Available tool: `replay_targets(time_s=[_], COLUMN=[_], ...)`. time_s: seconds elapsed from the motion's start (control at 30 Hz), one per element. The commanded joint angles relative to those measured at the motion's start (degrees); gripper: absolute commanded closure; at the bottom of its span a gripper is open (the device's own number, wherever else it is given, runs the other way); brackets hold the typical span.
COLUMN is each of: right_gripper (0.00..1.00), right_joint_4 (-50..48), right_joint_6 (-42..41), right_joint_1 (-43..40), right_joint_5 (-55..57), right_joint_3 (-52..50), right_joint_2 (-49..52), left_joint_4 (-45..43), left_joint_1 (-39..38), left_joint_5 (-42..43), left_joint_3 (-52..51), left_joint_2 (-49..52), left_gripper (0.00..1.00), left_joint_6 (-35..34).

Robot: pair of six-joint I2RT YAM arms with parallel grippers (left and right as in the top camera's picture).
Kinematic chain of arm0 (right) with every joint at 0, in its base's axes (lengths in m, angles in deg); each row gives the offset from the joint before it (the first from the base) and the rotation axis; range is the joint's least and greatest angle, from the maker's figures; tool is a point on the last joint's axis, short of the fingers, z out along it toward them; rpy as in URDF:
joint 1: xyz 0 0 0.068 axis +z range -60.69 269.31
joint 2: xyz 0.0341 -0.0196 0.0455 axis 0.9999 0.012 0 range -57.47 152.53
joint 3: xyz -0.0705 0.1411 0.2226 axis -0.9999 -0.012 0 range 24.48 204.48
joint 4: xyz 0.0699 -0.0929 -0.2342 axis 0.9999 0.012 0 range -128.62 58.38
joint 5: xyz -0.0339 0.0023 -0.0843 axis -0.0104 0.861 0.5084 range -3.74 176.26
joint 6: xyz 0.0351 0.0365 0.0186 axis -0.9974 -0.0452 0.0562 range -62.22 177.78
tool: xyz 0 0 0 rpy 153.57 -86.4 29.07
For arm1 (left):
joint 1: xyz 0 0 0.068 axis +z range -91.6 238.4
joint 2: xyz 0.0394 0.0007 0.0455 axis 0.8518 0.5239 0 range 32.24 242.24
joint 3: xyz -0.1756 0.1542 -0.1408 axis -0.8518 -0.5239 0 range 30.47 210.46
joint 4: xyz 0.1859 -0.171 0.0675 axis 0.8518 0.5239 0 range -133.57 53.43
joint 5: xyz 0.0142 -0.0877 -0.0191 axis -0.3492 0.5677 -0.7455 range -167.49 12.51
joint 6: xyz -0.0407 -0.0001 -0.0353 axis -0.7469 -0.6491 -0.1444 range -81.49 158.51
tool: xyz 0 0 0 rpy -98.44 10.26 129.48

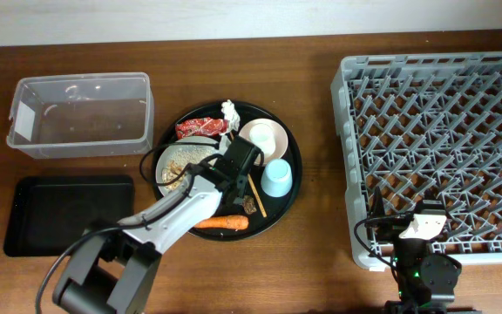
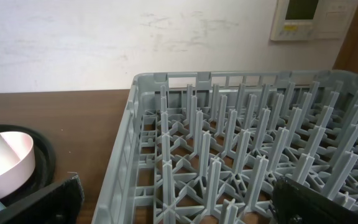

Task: Sort waste into correct bins and load items into the dishwasher rack
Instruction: 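Move the left gripper over the white bowl of rice, then grasp the rim of the white rice bowl with the left gripper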

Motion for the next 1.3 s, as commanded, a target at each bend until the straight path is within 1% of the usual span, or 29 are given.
replay_targets(time_s=[0.0,0.07,0.3,0.5,0.57,0.67,0.7,0.8,0.83,0.9,1.1,1.2,1.27], right_gripper=[0.01,0.01,0.01,0.01,0.01,0.02,0.01,0.01,0.01,0.01,0.01,0.01,0.01], right_joint_4=[0.2,0.2,0.2,0.2,0.2,0.2,0.2,0.2,0.2,0.2,0.2,0.2,0.2], right_joint_6=[-0.07,-0.07,-0.07,-0.07,-0.07,-0.07,-0.07,-0.07,-0.07,-0.07,-0.07,-0.07,-0.07], right_joint_1=[-0.37,-0.37,-0.37,-0.37,-0.37,-0.37,-0.37,-0.37,-0.37,-0.37,-0.37,-0.37,-0.37], right_joint_5=[0.48,0.48,0.46,0.46,0.48,0.48,0.48,0.48,0.48,0.46,0.48,0.46,0.48], right_joint_3=[-0.48,-0.48,-0.48,-0.48,-0.48,-0.48,-0.48,-0.48,-0.48,-0.48,-0.48,-0.48,-0.48], right_joint_2=[-0.37,-0.37,-0.37,-0.37,-0.37,-0.37,-0.37,-0.37,-0.37,-0.37,-0.37,-0.37,-0.37], left_joint_4=[-0.28,-0.24,-0.33,-0.52,-0.52,-0.72,-0.79,-0.96,-0.98,-1.01,-1.84,-1.79,-1.81], left_joint_1=[-0.2,-0.22,-0.22,-0.22,-0.22,-0.22,-0.22,-0.22,-0.22,-0.22,-0.22,-0.22,-0.22], left_joint_5=[-0.83,-0.79,0.07,0.04,0.04,0.02,0.0,0.02,0.0,0.0,-0.04,-2.34,-3.5], left_joint_3=[0.81,0.76,0.04,0.07,0.07,0.07,0.07,0.07,0.07,0.07,0.04,0.04,0.04], left_joint_2=[1.2,1.38,3.78,3.91,3.91,3.91,3.91,3.91,3.91,3.91,3.91,3.91,3.91], left_gripper=[0.48,0.5,0.5,0.5,0.53,0.63,0.65,0.65,0.69,0.71,0.71,0.69,0.59], left_joint_6=[0.46,0.46,0.46,0.46,0.46,0.46,0.46,0.46,0.46,0.46,0.46,0.46,0.44])
